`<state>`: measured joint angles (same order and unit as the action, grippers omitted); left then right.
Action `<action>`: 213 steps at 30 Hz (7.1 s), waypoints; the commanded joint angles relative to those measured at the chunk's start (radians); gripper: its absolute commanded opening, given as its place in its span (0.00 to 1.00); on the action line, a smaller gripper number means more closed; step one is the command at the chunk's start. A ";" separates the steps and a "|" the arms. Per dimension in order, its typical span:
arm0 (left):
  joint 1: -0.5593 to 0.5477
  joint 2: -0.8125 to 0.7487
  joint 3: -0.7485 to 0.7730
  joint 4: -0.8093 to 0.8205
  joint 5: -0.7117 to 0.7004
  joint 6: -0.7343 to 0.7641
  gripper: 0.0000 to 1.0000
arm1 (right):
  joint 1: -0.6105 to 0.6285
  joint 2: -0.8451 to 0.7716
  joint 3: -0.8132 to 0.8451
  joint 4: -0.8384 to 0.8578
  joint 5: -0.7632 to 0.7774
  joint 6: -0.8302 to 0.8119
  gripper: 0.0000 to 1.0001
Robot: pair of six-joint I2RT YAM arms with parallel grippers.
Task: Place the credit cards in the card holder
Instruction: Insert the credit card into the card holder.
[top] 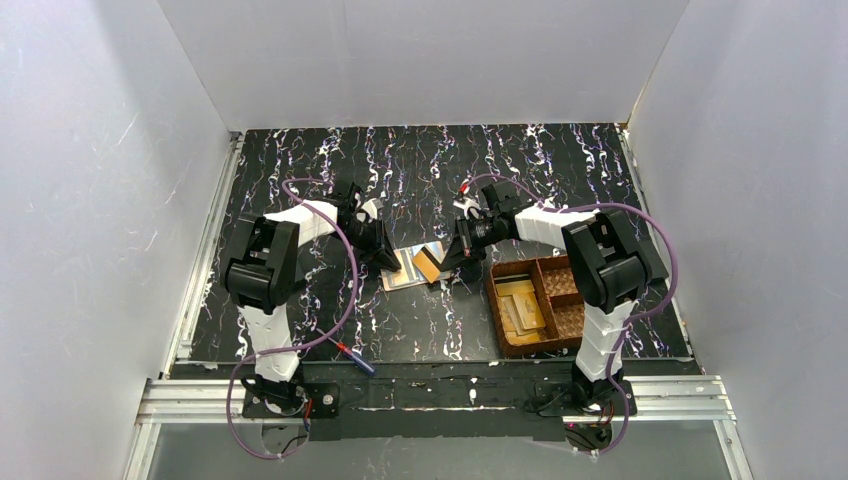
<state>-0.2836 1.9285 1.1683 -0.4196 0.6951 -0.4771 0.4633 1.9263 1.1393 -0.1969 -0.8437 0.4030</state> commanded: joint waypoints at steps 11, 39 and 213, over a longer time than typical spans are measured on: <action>-0.001 0.019 0.003 -0.086 -0.103 0.075 0.13 | 0.020 -0.015 0.026 0.059 -0.079 0.015 0.01; 0.007 0.021 -0.005 -0.075 -0.098 0.085 0.08 | 0.014 -0.032 -0.001 -0.039 0.016 -0.054 0.01; 0.078 -0.038 -0.078 -0.072 -0.104 0.057 0.13 | 0.128 0.218 0.300 0.008 0.177 -0.040 0.39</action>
<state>-0.2085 1.8856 1.1000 -0.4862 0.6050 -0.4307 0.5715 2.1357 1.4460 -0.2179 -0.6548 0.3621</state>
